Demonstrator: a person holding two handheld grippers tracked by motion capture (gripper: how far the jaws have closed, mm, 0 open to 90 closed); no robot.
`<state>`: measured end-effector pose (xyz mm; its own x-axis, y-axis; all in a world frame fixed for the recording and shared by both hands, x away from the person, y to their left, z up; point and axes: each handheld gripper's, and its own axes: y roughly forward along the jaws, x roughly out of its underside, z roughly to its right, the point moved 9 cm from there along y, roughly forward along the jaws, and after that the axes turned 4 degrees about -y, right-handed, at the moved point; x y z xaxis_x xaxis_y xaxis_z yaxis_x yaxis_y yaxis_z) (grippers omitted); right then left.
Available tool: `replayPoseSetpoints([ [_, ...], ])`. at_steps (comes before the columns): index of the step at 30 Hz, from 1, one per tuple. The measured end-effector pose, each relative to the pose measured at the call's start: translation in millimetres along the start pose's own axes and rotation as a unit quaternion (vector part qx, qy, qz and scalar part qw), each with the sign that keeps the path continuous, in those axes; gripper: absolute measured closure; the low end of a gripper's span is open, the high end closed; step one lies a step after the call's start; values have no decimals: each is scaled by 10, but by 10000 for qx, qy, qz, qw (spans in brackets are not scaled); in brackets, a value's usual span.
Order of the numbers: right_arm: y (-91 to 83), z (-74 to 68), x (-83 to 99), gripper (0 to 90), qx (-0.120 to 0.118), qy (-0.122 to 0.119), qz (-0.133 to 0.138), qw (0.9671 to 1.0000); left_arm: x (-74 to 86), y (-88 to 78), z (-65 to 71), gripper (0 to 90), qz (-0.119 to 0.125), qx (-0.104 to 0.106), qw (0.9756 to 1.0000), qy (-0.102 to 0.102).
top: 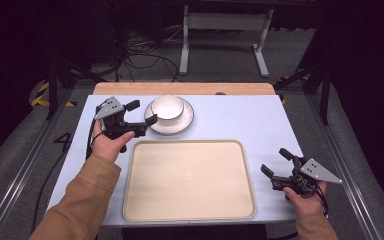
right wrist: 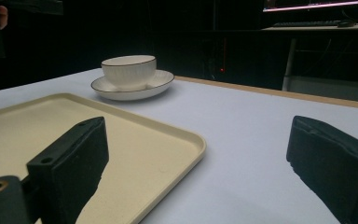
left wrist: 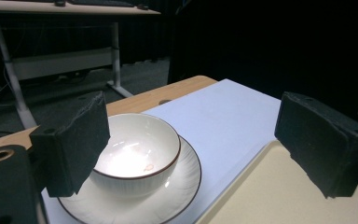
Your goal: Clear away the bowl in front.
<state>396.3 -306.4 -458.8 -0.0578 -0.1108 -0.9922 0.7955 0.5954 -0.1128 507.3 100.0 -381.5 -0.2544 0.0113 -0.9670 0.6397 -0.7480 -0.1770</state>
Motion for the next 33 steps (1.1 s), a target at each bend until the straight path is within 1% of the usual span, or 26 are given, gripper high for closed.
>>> replayPoseSetpoints([
  [2,0,-3,-4,64,-2,3,9,10000,-22,40,-9,109,18,25,10000,-45],
  [4,-2,-6,0,64,-4,-29,-6,10000,-47,86,-22,111,-8,38,10000,-23],
  [7,-23,-5,11,64,18,-17,-13,10000,-92,142,-26,111,-24,60,10000,-7],
  [10,-51,8,15,64,56,-17,-7,10000,-148,198,-35,112,-35,73,10000,56],
  [12,-75,14,11,64,80,35,22,10000,-191,234,-53,114,0,60,9999,96],
  [14,-83,20,10,64,81,19,30,10000,-208,247,-57,116,35,72,10000,60],
  [15,-99,29,9,64,108,29,36,9999,-250,284,-75,116,62,85,9999,16],
  [22,-117,43,13,64,119,45,38,9999,-328,354,-72,117,49,112,9999,67],
  [25,-115,43,17,64,117,49,27,9999,-360,397,-54,117,1,147,9998,122],
  [28,-116,44,16,64,119,46,29,9999,-370,432,-51,119,-23,158,9998,108],
  [30,-119,46,11,64,125,35,46,9999,-403,455,-57,146,-93,149,9998,135],
  [31,-119,46,11,64,125,35,46,9999,-403,455,-57,177,-93,149,9998,135],
  [32,-121,46,11,64,123,35,44,9999,-416,453,-53,177,-139,148,9997,127],
  [33,-122,46,12,64,128,43,45,9999,-430,454,-46,193,-202,156,9995,165],
])
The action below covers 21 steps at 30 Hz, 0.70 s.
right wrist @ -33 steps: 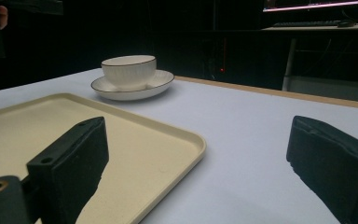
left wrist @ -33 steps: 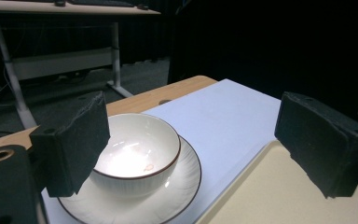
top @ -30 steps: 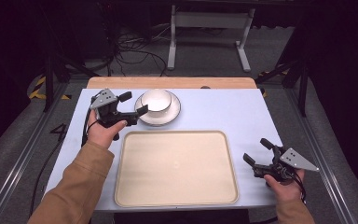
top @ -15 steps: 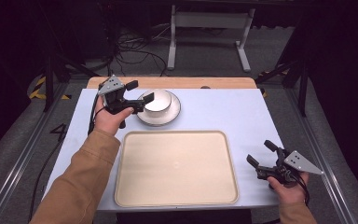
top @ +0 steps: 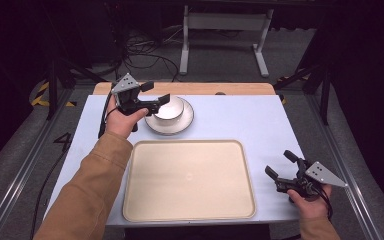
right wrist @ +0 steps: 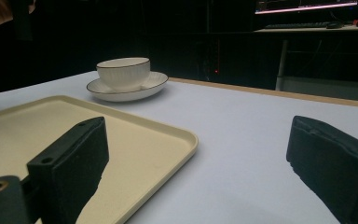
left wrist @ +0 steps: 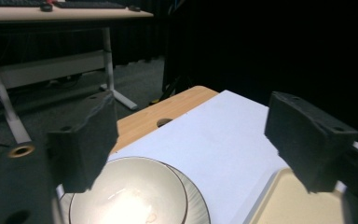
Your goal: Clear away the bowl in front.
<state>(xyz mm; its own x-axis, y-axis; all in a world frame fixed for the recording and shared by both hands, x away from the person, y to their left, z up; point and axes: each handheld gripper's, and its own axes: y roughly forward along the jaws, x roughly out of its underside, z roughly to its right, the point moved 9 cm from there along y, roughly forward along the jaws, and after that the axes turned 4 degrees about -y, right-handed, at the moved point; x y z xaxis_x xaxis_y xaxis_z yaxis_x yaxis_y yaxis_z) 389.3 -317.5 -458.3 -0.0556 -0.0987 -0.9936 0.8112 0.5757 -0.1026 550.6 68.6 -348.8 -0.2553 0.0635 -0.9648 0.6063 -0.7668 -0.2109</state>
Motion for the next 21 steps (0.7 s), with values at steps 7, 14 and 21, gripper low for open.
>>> replayPoseSetpoints([
  [7,-6,11,3,64,3,0,-8,10000,26,57,-3,265,-643,68,9970,426],
  [14,-16,24,6,64,20,-3,-18,10000,85,135,-39,277,-928,346,9934,575],
  [21,-9,38,-2,64,33,39,-30,10000,231,233,-75,263,-1608,382,9819,926],
])
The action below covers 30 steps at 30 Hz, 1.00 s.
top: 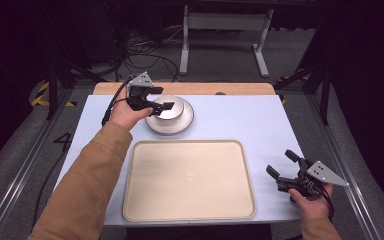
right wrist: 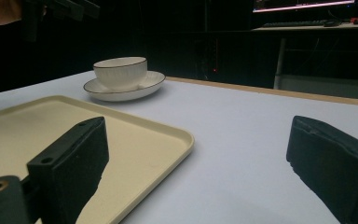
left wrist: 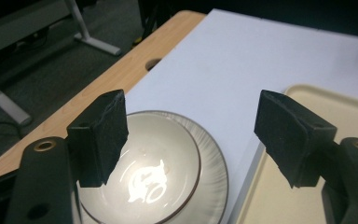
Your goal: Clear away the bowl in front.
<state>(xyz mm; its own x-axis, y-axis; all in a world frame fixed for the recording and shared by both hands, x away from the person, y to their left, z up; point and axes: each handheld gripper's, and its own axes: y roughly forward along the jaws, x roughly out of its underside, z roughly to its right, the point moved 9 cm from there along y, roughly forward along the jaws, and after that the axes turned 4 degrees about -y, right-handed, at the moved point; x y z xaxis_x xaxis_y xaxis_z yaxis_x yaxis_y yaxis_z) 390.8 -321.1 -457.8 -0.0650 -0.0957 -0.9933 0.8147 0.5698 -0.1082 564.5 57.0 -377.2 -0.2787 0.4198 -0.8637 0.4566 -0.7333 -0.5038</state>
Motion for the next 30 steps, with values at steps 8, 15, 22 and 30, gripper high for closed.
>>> replayPoseSetpoints([
  [8,-21,4,8,65,29,24,-7,10000,128,207,-30,182,-640,-9,9977,218],
  [15,-56,17,21,68,65,38,-25,10000,216,325,-59,171,-923,-50,9955,190],
  [22,-63,21,23,68,76,30,-27,10000,299,386,-81,204,-1163,-65,9928,277],
  [30,-66,24,27,68,79,36,-39,10000,378,465,-89,240,-1412,-74,9892,381],
])
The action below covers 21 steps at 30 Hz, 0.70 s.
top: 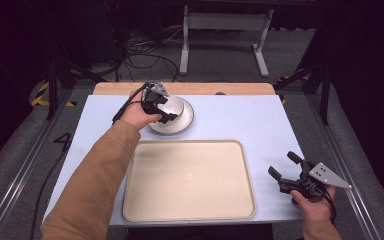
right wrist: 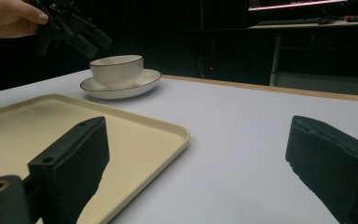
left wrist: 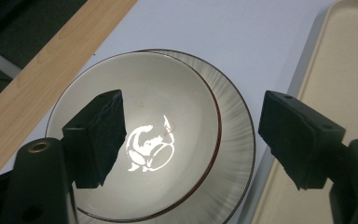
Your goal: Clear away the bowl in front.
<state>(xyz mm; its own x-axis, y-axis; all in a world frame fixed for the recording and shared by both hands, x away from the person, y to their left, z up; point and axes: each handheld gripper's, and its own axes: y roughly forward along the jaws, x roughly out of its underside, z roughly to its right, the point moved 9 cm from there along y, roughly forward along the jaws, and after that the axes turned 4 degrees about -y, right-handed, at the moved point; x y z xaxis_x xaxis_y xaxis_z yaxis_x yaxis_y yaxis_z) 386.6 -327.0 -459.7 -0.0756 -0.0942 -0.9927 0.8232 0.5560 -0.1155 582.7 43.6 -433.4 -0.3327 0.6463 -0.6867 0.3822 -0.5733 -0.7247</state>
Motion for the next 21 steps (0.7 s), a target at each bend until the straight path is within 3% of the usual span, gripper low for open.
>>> replayPoseSetpoints([
  [21,-100,18,43,77,102,59,-32,9999,135,285,44,439,-413,336,9983,255],
])
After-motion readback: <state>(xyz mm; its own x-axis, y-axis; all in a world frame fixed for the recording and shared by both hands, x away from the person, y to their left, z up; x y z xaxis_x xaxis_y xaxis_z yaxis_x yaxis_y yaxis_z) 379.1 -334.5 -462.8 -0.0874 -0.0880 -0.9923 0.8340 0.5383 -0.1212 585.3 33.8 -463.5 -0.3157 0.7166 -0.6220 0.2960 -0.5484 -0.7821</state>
